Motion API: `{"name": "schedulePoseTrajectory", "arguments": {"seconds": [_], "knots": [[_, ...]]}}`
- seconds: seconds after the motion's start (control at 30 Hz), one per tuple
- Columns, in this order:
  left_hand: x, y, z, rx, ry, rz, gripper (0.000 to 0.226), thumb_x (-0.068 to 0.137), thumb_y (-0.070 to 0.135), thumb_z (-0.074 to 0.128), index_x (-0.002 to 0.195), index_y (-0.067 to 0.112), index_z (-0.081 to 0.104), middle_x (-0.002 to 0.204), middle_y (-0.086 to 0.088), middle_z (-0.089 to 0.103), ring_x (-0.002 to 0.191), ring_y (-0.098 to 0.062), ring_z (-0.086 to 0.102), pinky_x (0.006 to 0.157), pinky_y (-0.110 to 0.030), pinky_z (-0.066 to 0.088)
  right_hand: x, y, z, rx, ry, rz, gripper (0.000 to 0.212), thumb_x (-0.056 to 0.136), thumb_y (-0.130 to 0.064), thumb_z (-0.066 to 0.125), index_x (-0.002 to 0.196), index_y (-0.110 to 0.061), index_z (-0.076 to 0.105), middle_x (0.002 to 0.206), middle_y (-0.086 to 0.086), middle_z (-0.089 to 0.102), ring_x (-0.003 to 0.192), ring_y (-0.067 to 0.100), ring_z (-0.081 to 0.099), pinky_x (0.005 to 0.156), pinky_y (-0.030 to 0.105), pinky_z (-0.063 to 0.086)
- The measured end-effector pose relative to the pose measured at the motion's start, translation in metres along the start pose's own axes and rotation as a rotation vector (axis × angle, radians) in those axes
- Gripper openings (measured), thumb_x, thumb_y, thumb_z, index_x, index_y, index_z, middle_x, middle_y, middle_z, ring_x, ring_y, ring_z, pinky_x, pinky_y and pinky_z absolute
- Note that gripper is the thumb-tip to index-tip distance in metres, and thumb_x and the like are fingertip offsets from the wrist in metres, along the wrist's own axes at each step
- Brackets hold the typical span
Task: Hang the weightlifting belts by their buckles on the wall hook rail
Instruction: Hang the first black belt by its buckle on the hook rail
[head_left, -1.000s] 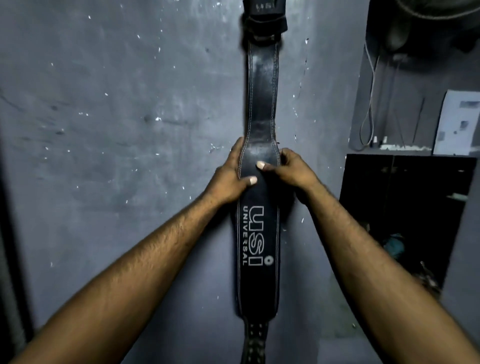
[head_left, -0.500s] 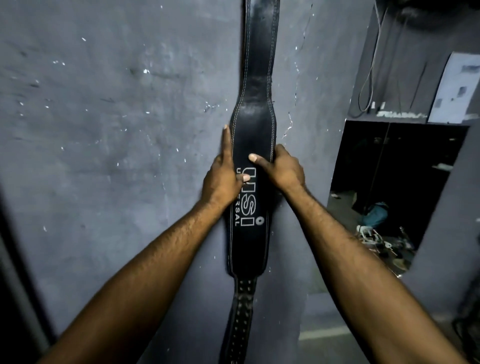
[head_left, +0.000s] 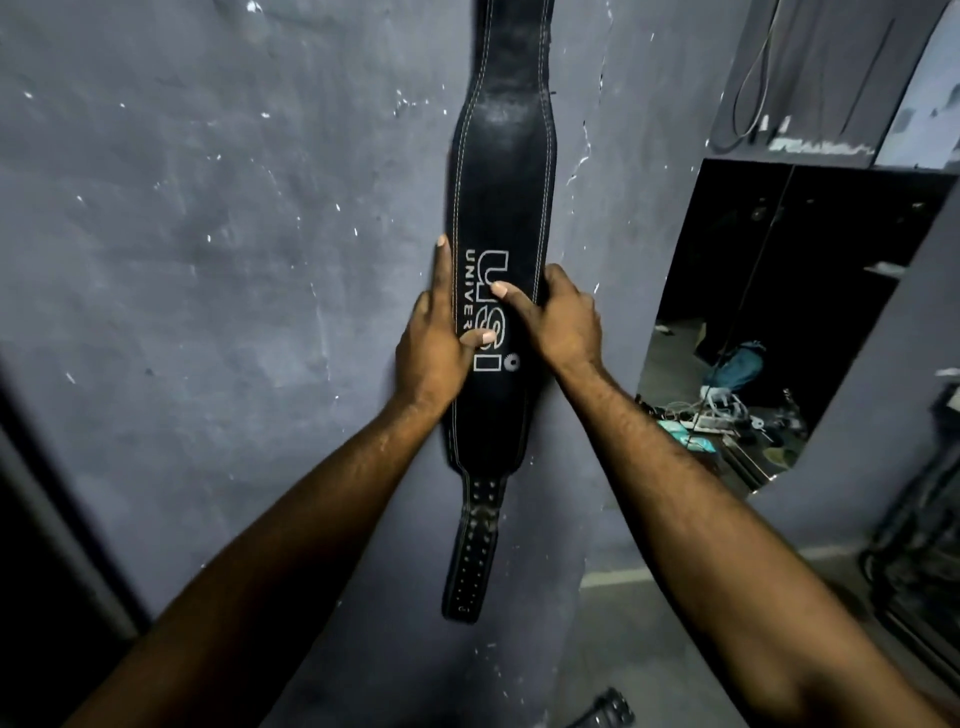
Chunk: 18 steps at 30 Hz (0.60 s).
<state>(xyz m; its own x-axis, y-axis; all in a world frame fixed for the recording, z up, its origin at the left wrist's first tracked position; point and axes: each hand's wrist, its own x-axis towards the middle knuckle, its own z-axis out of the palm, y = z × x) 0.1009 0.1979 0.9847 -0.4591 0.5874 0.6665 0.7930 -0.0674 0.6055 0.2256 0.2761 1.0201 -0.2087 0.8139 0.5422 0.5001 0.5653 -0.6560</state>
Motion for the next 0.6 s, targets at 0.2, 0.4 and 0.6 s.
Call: {"name": "schedulePoseTrajectory", "arguments": {"seconds": [0.2,0.4,0.6], "knots": [[-0.052,-0.022,0.025,-0.018,-0.043,-0.081,0.104,0.085,0.029,0.073,0.158,0.03,-0.002,0.153,-0.005,0.044,0.125,-0.027,0.057,0.093,-0.044,0.055,-0.036,0.037,0.027,0.077,-0.041,0.135,0.056,0.081,-0.073,0.057,0.079,-0.019,0.047,0.073,-0.003,0.06,0.073,0.023,0.059,0.066,0.034,0.048],[-0.123,-0.067,0.04,-0.022,-0.191,-0.309,0.089,0.085,0.018,0.074,0.154,0.024,0.018,0.121,-0.009,0.065,0.102,-0.026,0.066,0.083,-0.037,0.053,-0.09,0.067,0.043,0.149,-0.072,0.314,0.048,0.076,-0.061,0.074,0.084,-0.02,0.051,0.078,-0.004,0.059,0.074,0.019,0.057,0.063,0.028,0.041],[-0.23,-0.139,0.069,-0.058,-0.396,-0.51,0.036,0.09,0.014,0.065,0.123,0.007,0.052,0.091,-0.005,0.058,0.082,-0.025,0.057,0.07,-0.028,0.04,-0.186,0.136,0.091,0.273,-0.145,0.566,0.05,0.074,-0.058,0.074,0.096,-0.02,0.049,0.094,-0.006,0.058,0.093,0.027,0.064,0.082,0.048,0.059]]}}
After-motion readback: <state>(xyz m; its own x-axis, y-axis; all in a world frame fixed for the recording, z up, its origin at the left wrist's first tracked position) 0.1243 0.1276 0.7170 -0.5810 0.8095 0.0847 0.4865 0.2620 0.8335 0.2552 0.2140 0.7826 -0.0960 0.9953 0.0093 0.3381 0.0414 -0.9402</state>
